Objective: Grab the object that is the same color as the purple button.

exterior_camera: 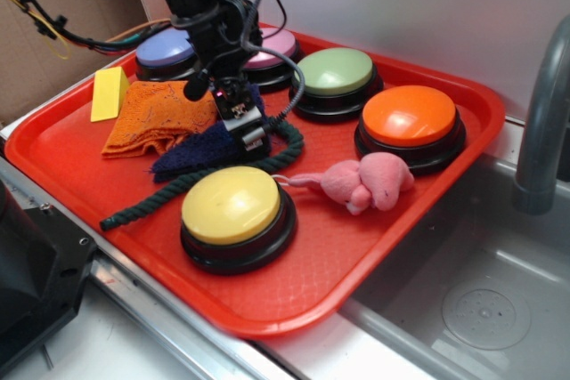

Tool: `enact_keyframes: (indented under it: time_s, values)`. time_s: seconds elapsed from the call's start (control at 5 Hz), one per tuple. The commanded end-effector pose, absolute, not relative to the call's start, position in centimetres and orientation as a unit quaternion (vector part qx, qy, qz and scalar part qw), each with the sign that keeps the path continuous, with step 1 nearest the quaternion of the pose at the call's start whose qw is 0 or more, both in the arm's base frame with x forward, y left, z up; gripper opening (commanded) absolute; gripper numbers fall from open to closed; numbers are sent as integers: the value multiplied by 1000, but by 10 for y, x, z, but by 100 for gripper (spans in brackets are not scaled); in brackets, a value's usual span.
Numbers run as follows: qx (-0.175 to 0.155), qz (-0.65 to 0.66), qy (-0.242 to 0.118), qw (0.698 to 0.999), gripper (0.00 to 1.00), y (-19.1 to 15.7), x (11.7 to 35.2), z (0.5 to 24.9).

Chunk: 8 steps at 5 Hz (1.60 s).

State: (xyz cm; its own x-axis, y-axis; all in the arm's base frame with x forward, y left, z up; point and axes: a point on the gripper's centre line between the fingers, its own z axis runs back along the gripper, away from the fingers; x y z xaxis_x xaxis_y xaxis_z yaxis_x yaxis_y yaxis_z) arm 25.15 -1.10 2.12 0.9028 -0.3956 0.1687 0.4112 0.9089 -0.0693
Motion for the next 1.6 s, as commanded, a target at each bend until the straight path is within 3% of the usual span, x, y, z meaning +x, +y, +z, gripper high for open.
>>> enact_keyframes:
  time_s: [0.0, 0.2, 0.8, 1.4]
  values:
    - [-62, -197, -70, 976, 77, -16, 259, 4]
    - [-60, -195, -74, 976, 0, -15, 259, 4]
    - [-45, -173, -71, 981, 0, -12, 254, 19]
    - [25, -100, -60, 993, 0, 0, 243, 64]
